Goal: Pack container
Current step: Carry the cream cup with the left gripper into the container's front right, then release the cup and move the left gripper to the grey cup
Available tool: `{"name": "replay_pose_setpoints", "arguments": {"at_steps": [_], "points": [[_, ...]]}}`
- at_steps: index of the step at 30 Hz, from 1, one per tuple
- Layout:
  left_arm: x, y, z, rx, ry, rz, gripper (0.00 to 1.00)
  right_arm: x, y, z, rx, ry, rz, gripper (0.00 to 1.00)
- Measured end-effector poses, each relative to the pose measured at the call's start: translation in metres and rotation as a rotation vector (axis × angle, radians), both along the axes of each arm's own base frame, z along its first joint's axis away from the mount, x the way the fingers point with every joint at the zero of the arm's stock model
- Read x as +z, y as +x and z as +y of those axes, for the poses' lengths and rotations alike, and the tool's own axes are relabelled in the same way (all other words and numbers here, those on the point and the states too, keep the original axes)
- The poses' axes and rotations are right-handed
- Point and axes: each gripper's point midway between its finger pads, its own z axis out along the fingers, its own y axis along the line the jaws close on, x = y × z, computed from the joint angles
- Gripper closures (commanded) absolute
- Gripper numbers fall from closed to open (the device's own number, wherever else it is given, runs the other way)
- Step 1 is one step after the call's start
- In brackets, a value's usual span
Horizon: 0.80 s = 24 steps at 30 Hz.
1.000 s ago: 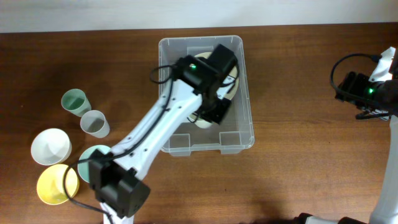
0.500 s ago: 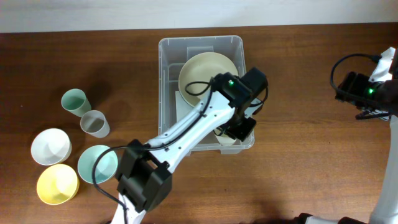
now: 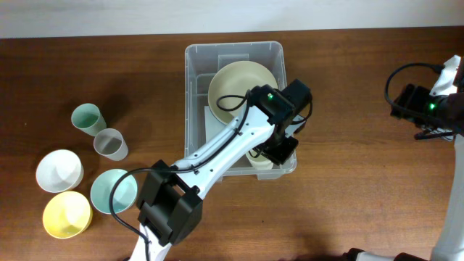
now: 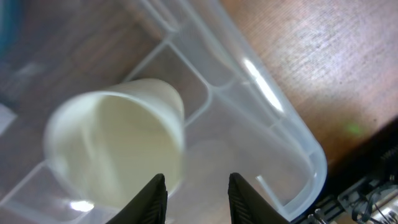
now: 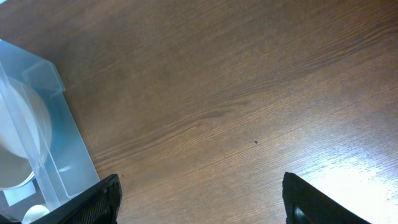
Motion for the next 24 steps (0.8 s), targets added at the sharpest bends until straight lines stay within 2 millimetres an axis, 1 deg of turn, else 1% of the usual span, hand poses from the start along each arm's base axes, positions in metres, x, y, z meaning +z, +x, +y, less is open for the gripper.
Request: {"name": "replay_pose_setpoints", "arguments": {"at_steps": [3, 5, 7, 9, 10, 11, 12, 13, 15, 18, 20, 21, 22, 24], "points": [[0.017, 0.016, 0.008, 0.03, 0.001, -0.046, 0.59, 0.0, 0.0, 0.0, 0.0, 0.0, 0.0, 0.22], [0.037, 0.035, 0.018, 0.066, -0.005, -0.098, 0.53, 0.0, 0.0, 0.0, 0.0, 0.0, 0.001, 0.22], [0.061, 0.057, 0.036, 0.118, -0.008, -0.165, 0.44, 0.0, -0.001, 0.0, 0.0, 0.001, 0.002, 0.22], [0.089, 0.078, 0.064, 0.191, -0.01, -0.235, 0.42, 0.0, -0.001, 0.0, 0.0, 0.001, 0.002, 0.22], [0.105, 0.089, 0.082, 0.24, -0.017, -0.272, 0.42, 0.0, -0.001, 0.0, 0.0, 0.001, 0.002, 0.22], [0.122, 0.1, 0.106, 0.301, -0.023, -0.311, 0.42, 0.0, -0.001, 0.0, 0.0, 0.001, 0.002, 0.22], [0.133, 0.106, 0.123, 0.34, -0.025, -0.335, 0.42, 0.0, -0.001, 0.0, 0.0, 0.001, 0.002, 0.22], [0.145, 0.112, 0.147, 0.395, -0.021, -0.361, 0.42, 0.0, -0.001, 0.0, 0.0, 0.001, 0.003, 0.22], [0.161, 0.12, 0.201, 0.526, 0.006, -0.385, 0.42, 0.0, -0.001, 0.0, 0.0, 0.001, 0.002, 0.22], [0.167, 0.125, 0.275, 0.718, 0.064, -0.381, 0.42, 0.0, -0.001, 0.0, 0.0, 0.001, 0.003, 0.22], [0.159, 0.127, 0.319, 0.837, 0.1, -0.356, 0.42, 0.0, -0.001, 0.0, 0.001, 0.001, 0.003, 0.22], [0.157, 0.127, 0.324, 0.851, 0.106, -0.35, 0.42, 0.0, -0.001, 0.0, 0.0, 0.001, 0.002, 0.22], [0.148, 0.126, 0.345, 0.907, 0.13, -0.323, 0.42, 0.0, -0.001, 0.0, 0.0, 0.001, 0.002, 0.22], [0.129, 0.127, 0.367, 0.968, 0.154, -0.286, 0.42, 0.0, -0.001, 0.0, 0.0, 0.001, 0.003, 0.22]]}}
